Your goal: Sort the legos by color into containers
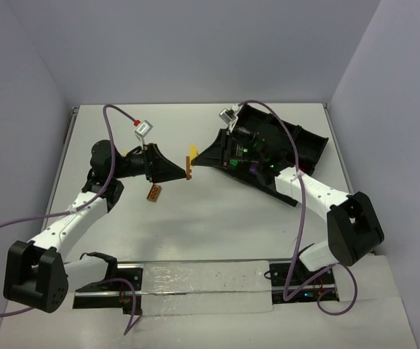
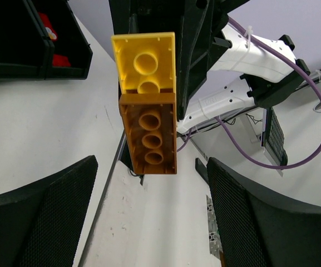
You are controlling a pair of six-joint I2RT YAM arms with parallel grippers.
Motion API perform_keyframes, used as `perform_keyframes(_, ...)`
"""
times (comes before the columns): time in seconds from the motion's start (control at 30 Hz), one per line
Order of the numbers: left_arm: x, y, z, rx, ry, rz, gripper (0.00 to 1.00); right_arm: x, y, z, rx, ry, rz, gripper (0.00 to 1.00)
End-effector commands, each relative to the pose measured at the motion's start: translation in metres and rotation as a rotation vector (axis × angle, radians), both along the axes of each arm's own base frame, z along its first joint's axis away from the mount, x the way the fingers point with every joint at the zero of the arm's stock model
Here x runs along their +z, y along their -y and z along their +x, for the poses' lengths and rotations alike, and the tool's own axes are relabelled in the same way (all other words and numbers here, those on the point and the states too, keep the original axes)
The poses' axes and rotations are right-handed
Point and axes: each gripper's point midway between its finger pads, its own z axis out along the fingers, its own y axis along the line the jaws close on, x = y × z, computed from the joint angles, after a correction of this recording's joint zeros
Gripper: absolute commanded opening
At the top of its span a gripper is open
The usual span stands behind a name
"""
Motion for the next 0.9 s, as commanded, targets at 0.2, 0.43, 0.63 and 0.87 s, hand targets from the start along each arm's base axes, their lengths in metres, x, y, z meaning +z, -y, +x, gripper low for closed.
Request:
perform_keyframes(0.2,0.015,0.008,0.0,-0.035,0.079,-0.023,0.8,0.023,-0.016,-0.006,0.045,0.063,0.046,0.0)
perform_keyframes(0.43,0.013,0.009,-0.001,-0.037,0.068,-0.021,0.5,0.024,-0.02,-0.008,0.057,0.058,0.048,0.0)
perform_keyframes(0.63,0.014,0.009,0.0,-0.027,0.065,-0.005,0.03,0.02,-0.021,-0.006,0.051,0.049,0.044,0.0)
perform_keyframes(0.87,0.001,-0.004,0.015,0.077,0.03,0.053,0.0,0.018,-0.012,0.004,0.005,0.049,0.013,0.0)
